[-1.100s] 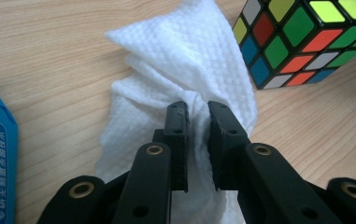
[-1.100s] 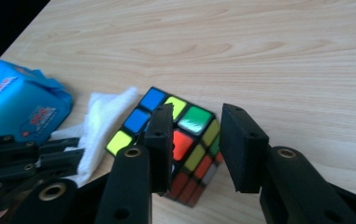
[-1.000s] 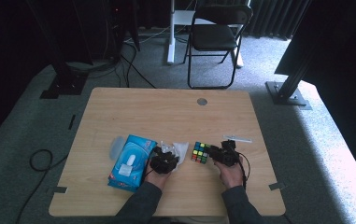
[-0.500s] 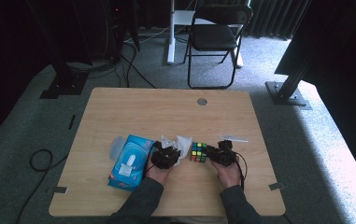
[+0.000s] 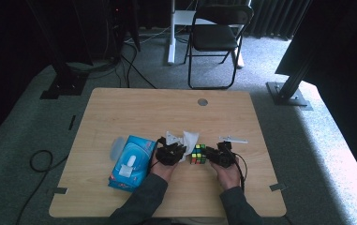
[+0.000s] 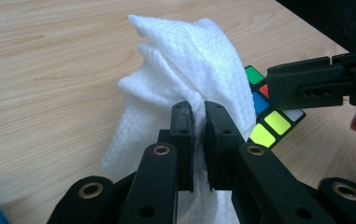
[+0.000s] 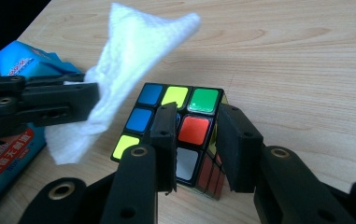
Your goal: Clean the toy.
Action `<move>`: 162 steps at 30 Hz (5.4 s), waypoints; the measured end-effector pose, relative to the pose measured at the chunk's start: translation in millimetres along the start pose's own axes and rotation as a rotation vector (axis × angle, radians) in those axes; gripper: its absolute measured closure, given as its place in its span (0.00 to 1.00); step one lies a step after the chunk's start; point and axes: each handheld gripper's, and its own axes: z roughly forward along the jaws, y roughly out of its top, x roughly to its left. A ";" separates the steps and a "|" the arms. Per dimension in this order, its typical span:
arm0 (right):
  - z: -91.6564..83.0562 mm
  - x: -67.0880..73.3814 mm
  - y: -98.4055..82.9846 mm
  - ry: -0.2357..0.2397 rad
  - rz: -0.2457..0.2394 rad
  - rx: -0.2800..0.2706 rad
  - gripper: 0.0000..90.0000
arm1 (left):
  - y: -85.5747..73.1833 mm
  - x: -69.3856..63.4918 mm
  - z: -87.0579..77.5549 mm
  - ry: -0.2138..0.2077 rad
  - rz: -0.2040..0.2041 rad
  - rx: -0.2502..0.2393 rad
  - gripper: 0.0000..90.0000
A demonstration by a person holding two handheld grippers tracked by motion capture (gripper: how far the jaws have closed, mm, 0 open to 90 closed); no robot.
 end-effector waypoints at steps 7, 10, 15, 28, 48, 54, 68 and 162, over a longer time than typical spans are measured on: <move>0.1 -1.4 -1.0 0.009 0.008 -0.007 0.76 | 2.3 -1.3 13.3 -0.014 -0.008 0.024 0.93; 0.1 -1.4 -0.9 0.010 0.008 -0.006 0.76 | 0.5 -2.0 19.9 -0.018 -0.008 0.045 0.92; -0.1 -1.7 -0.7 0.012 0.004 -0.001 0.76 | 0.6 -4.6 21.0 0.001 0.011 0.043 0.92; -0.3 -0.9 -0.5 0.008 -0.001 0.002 0.76 | 4.1 -3.4 24.8 0.007 0.050 0.040 0.93; -0.3 0.1 -1.1 0.002 0.003 -0.002 0.76 | -14.2 3.1 46.6 0.006 0.036 0.133 0.94; -0.2 -0.4 -1.3 0.005 0.004 -0.005 0.76 | -12.3 3.3 43.2 0.011 0.036 0.128 0.93; -0.2 -0.4 -1.7 0.005 0.008 -0.006 0.76 | 4.7 6.5 3.4 -0.011 0.020 0.015 0.93; -14.9 -6.7 1.5 0.021 0.028 -0.079 0.58 | -28.9 18.5 18.1 0.040 -0.017 0.164 0.90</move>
